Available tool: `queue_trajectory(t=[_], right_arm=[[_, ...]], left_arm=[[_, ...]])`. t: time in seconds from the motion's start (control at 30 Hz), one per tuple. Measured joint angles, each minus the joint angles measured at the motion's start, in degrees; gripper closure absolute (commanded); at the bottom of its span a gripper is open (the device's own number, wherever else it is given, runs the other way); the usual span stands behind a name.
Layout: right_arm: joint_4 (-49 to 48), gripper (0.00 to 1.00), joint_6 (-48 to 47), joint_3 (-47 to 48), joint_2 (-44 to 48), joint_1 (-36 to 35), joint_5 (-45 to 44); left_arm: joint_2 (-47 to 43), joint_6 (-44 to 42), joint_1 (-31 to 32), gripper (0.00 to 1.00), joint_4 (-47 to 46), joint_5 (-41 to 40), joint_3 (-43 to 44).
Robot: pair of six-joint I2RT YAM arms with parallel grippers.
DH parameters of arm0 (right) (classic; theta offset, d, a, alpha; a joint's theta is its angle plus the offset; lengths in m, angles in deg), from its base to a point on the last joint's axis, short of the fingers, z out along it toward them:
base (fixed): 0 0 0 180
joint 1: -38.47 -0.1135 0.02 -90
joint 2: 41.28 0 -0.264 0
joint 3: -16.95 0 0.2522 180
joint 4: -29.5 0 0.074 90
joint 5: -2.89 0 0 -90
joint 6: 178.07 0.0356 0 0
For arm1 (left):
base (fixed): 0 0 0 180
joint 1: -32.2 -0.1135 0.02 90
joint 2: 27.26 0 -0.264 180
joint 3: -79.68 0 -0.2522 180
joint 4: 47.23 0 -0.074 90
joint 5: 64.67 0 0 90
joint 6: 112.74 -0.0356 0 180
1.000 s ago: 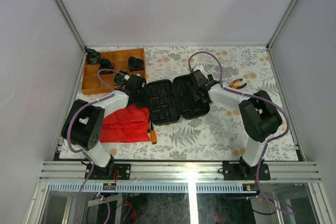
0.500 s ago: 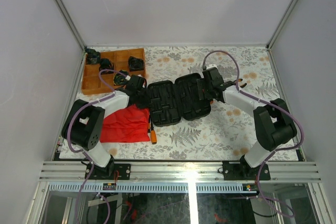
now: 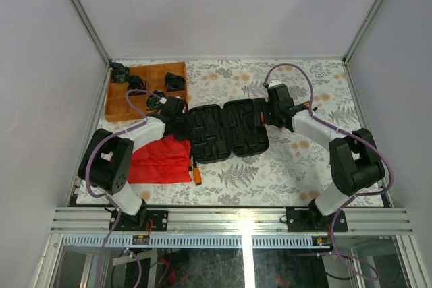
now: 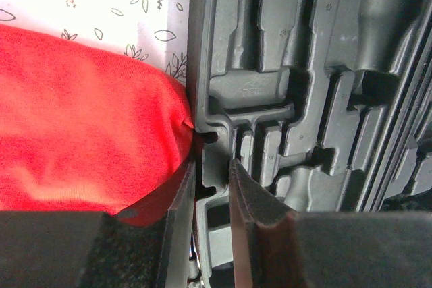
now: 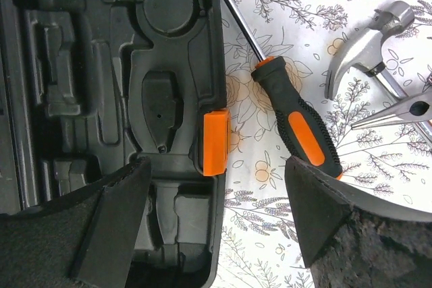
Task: Sort the tools into containers
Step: Open the storage box at the center of the board.
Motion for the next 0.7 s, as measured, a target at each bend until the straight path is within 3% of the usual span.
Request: queue_trajectory(t=[0.2, 0.4, 0.53, 0.7], right_arm=[[0.7, 0.17, 0.5, 0.3, -0.3, 0.2, -2.0], [1.6, 0.28, 0.9, 2.6, -3.6, 0.2, -6.2], [3.1, 0.30, 1.9, 3.1, -4.4, 0.3, -9.7], [2.2, 0.28, 2.8, 0.8, -1.2, 0.4, -10.0]], left_arm=[[0.0, 0.0, 0.0, 1.00, 0.0, 0.0, 0.0], [0.0, 0.0, 0.0, 1.00, 0.0, 0.0, 0.0], [0.0, 0.0, 0.0, 1.00, 0.0, 0.0, 0.0], [0.0, -0.2, 0.0, 0.89, 0.0, 0.0, 0.0]])
